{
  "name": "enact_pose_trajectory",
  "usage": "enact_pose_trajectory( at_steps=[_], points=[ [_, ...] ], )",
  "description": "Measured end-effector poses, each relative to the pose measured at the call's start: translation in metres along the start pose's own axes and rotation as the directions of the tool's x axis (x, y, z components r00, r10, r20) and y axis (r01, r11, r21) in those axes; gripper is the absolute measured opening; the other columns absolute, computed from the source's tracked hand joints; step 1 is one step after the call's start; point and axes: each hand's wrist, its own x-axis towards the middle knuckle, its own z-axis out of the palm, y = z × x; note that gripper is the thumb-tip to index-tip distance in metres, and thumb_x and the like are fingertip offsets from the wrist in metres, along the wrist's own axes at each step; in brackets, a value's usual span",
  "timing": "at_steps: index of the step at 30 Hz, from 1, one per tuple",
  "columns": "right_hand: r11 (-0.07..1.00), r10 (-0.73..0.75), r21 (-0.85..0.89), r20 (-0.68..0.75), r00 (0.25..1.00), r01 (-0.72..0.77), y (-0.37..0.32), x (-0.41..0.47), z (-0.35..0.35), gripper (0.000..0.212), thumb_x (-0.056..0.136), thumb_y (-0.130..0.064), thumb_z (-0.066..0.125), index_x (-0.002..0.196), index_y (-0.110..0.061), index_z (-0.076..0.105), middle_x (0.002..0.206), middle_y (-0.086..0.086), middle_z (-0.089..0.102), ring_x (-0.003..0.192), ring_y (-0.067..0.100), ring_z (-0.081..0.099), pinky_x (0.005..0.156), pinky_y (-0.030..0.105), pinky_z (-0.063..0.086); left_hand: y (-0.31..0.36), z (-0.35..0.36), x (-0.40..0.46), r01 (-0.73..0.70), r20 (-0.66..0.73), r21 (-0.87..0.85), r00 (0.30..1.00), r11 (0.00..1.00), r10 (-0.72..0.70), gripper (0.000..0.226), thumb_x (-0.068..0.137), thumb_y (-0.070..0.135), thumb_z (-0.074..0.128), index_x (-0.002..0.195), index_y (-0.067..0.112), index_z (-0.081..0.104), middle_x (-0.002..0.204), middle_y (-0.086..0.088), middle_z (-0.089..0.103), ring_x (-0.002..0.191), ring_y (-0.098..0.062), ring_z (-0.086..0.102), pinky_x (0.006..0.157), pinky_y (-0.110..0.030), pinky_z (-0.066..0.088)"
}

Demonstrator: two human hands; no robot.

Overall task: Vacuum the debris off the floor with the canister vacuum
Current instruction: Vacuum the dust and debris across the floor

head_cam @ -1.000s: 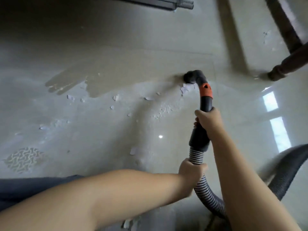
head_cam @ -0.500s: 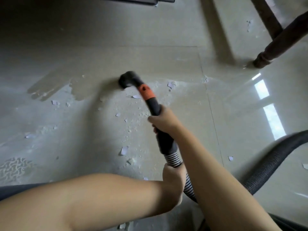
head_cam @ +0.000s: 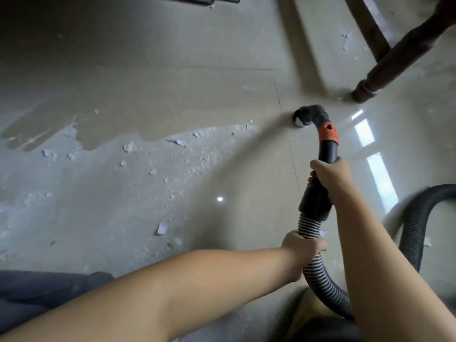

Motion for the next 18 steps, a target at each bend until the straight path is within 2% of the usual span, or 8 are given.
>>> enact_pose_trajectory(
  at_steps=[4, 7, 10, 13, 17, 18],
  points=[
    [0.974, 0.12, 0.196, -0.009, 0.993, -0.116, 0.007, 0.008, 0.0, 0.017, 0.084, -0.003, 0.056, 0.087, -0.012, 0.042, 0.068, 0.006, 0.052, 0.053, 0.018, 0.054, 0.054, 0.031, 0.05, 0.009, -0.009, 0.007, -0.017, -0.159, 0.144, 0.986, 0.989, 0.04, 0.011, 0.076, 0.017, 0.065, 0.077, 0.014, 0.055, 0.074, -0.002, 0.056, 0.071, -0.02, 0.054, 0.067, -0.032, 0.047],
    [0.967, 0.083, 0.237, 0.042, 0.996, -0.091, -0.001, 0.001, 0.033, 0.02, 0.082, -0.002, 0.057, 0.095, -0.008, 0.043, 0.065, 0.007, 0.051, 0.047, 0.017, 0.052, 0.048, 0.027, 0.048, 0.007, -0.034, 0.004, -0.051, -0.272, 0.13, 0.959, 0.99, 0.085, 0.009, 0.073, 0.018, 0.06, 0.07, 0.015, 0.052, 0.072, -0.002, 0.054, 0.071, -0.021, 0.053, 0.065, -0.031, 0.044],
    [0.979, 0.009, 0.194, 0.236, 0.972, -0.057, -0.021, -0.023, 0.089, 0.019, 0.08, 0.0, 0.056, 0.092, -0.009, 0.043, 0.063, 0.007, 0.05, 0.045, 0.017, 0.05, 0.048, 0.027, 0.047, 0.008, -0.068, -0.012, -0.093, -0.39, 0.07, 0.914, 0.993, 0.113, 0.012, 0.067, 0.023, 0.058, 0.07, 0.012, 0.055, 0.07, -0.005, 0.055, 0.066, -0.022, 0.052, 0.062, -0.03, 0.04],
    [0.995, -0.074, 0.094, 0.423, 0.903, 0.037, -0.047, -0.053, 0.154, 0.017, 0.079, -0.001, 0.055, 0.085, -0.01, 0.043, 0.064, 0.008, 0.048, 0.044, 0.018, 0.049, 0.045, 0.025, 0.045, 0.014, -0.107, -0.031, -0.17, -0.479, -0.075, 0.87, 0.983, 0.114, 0.022, 0.058, 0.03, 0.059, 0.071, 0.012, 0.057, 0.067, -0.005, 0.056, 0.063, -0.022, 0.054, 0.06, -0.03, 0.041],
    [0.987, -0.113, -0.024, 0.61, 0.784, 0.161, -0.076, -0.101, 0.233, 0.017, 0.081, -0.004, 0.057, 0.095, -0.005, 0.047, 0.069, 0.01, 0.052, 0.045, 0.02, 0.051, 0.041, 0.023, 0.044, 0.02, -0.164, -0.048, -0.252, -0.569, -0.238, 0.819, 0.938, 0.076, 0.015, 0.075, 0.023, 0.066, 0.075, 0.011, 0.057, 0.07, -0.007, 0.056, 0.064, -0.022, 0.054, 0.06, -0.028, 0.04],
    [0.981, -0.105, -0.055, 0.647, 0.755, 0.184, -0.081, -0.114, 0.25, 0.017, 0.082, -0.004, 0.057, 0.096, -0.005, 0.047, 0.069, 0.01, 0.053, 0.045, 0.02, 0.051, 0.042, 0.024, 0.045, 0.021, -0.178, -0.053, -0.258, -0.578, -0.26, 0.814, 0.931, 0.064, 0.017, 0.073, 0.024, 0.066, 0.076, 0.01, 0.057, 0.071, -0.008, 0.056, 0.065, -0.023, 0.055, 0.062, -0.029, 0.042]
  ],
)
